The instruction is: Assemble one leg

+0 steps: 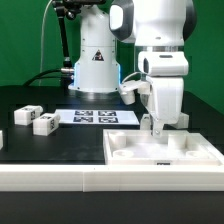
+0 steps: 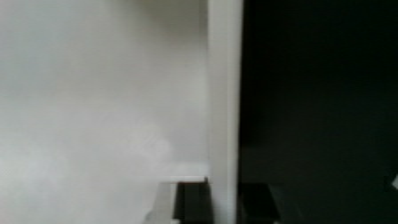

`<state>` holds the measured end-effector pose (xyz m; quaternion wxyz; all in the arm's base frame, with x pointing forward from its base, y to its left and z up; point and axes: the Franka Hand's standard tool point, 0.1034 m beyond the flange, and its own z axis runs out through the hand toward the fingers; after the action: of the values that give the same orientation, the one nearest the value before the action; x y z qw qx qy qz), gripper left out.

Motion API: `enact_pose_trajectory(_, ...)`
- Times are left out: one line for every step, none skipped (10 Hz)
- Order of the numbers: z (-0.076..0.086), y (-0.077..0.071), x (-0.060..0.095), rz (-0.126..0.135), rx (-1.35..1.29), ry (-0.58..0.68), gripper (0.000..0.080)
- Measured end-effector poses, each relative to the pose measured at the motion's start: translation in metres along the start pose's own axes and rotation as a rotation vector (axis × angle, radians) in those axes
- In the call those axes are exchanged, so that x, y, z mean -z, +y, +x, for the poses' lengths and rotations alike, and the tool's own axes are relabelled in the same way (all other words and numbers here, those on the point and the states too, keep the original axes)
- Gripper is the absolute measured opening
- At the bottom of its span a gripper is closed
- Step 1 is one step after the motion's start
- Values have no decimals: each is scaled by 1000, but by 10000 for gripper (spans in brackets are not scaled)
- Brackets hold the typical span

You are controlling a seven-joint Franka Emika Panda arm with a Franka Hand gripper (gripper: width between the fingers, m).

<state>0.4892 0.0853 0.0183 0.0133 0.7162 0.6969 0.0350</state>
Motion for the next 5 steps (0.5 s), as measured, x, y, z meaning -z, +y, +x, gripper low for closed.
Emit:
enact_pose_trajectory(0, 0, 0, 1, -1, 0, 60)
enact_pose_trajectory(0, 0, 0, 1, -1, 0, 289)
enact_pose_trajectory(0, 0, 0, 1, -1, 0, 289)
enact_pose_trajectory(-1, 0, -1, 1, -1, 0, 484)
enact_pose_trajectory(-1, 0, -1, 1, -1, 0, 484)
